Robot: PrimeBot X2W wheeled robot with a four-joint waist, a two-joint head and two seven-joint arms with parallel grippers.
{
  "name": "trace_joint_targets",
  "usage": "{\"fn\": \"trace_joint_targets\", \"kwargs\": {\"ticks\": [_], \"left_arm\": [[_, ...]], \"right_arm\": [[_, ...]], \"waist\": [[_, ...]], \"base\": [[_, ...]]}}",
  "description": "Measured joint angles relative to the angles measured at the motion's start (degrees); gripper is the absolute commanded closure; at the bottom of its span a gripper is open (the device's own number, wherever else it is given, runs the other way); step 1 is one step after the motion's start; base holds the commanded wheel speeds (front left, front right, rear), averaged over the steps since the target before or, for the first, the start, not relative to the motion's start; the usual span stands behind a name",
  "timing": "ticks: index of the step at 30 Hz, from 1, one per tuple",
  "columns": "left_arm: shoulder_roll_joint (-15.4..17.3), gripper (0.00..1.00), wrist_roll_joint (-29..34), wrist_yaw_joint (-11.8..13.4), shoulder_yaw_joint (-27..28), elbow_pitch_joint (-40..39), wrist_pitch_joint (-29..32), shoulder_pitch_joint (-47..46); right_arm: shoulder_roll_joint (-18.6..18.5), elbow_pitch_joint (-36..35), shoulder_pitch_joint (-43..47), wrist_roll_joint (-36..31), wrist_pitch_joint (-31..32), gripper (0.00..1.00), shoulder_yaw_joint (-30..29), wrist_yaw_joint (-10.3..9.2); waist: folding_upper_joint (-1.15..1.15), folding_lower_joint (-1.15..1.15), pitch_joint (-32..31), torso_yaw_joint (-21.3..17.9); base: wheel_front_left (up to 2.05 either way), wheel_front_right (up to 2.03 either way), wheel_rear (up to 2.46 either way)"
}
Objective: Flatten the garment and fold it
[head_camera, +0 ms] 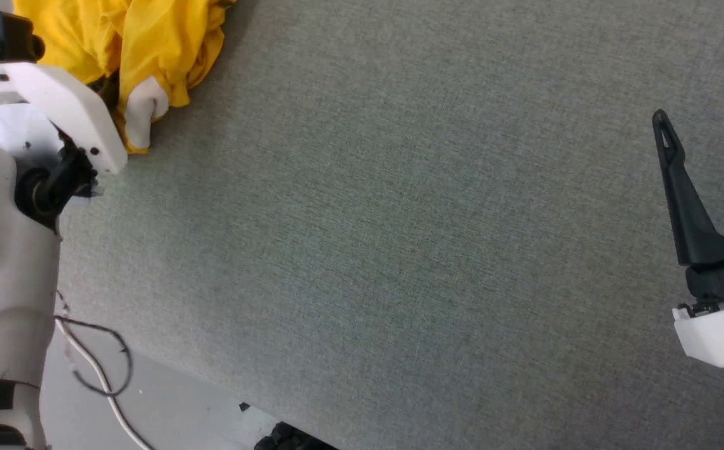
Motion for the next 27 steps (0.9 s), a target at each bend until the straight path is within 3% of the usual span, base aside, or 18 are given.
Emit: {"fn": "trace_joint_targets", "kwargs": {"ticks": [7,14,19,27], "left_arm": [[4.4,1.00,2.4,0.0,-0.2,-0.2,-3.6,-2.1],[9.3,1.00,4.9,0.6,0.2,-5.7,-5.5,-5.3],[10.1,1.00,5.6,1.1,0.0,-10.8,-4.3,-9.4],[9.9,1.00,4.8,1.0,-2.8,-17.6,2.5,-12.9]], "right_arm": [[3.5,3.8,0.0,1.1,-4.0,0.00,0.7,0.00],[7.5,8.5,0.9,1.5,-9.0,0.00,-0.3,0.00],[10.1,11.8,3.3,2.1,-12.2,0.00,-1.1,0.00],[12.4,15.8,6.7,3.1,-16.1,0.00,-3.2,0.00]], "waist": [[0.00,0.00,-3.6,-0.4],[0.00,-0.01,-9.2,-1.5],[0.00,-0.01,-13.9,-2.4],[0.00,-0.02,-21.5,-4.5]], "base": [[0.00,0.00,0.00],[0.00,0.00,0.00],[0.00,0.00,0.00],[0.00,0.00,0.00]]}}
